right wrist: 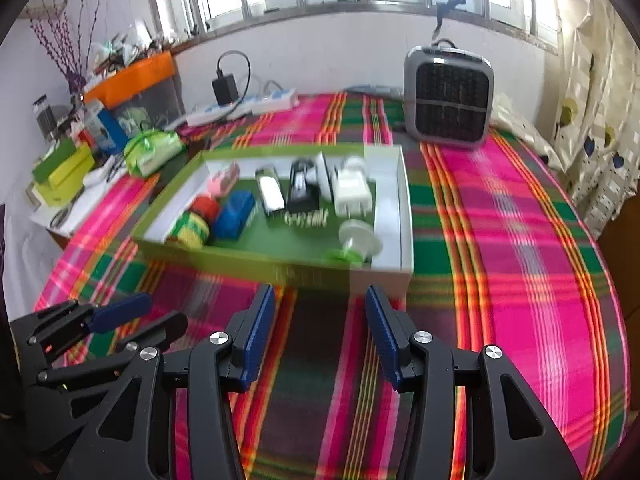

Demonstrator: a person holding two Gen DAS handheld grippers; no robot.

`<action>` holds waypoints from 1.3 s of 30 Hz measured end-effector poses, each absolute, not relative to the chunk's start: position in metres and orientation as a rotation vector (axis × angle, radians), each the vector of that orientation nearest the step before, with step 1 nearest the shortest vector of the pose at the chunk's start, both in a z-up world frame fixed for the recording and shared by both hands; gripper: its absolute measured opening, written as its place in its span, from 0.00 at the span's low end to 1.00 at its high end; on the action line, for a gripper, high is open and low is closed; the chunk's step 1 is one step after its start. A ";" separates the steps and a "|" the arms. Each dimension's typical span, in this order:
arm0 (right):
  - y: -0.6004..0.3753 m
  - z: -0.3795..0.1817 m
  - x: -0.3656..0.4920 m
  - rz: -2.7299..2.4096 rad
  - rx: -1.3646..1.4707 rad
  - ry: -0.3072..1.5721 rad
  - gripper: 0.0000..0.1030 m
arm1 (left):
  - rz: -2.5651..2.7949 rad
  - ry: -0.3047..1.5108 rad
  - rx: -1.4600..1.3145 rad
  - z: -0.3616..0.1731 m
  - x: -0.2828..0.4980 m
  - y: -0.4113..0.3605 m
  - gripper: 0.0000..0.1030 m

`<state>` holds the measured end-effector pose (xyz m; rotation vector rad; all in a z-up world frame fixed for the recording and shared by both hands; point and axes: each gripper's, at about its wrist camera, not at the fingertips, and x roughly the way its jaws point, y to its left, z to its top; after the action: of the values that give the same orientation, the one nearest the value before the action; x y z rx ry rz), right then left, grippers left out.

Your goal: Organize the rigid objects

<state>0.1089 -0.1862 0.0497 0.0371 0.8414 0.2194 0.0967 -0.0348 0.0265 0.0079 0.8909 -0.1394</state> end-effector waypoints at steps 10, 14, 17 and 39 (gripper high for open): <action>-0.179 0.032 0.087 0.179 -0.015 0.901 0.47 | -0.104 0.911 0.025 0.017 0.079 -0.033 0.37; -0.181 0.027 0.079 0.154 -0.024 0.913 0.47 | -0.096 0.916 0.028 0.014 0.073 -0.034 0.37; -0.183 0.024 0.076 0.136 -0.029 0.919 0.48 | -0.092 0.913 0.032 0.013 0.070 -0.035 0.37; -0.189 0.022 0.069 0.077 -0.026 0.915 0.62 | -0.067 0.887 0.054 0.011 0.062 -0.043 0.38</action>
<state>0.0690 -0.1888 0.0223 -0.0263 0.9153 0.0770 0.0624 -0.0425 0.0115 0.0540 0.8865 -0.0667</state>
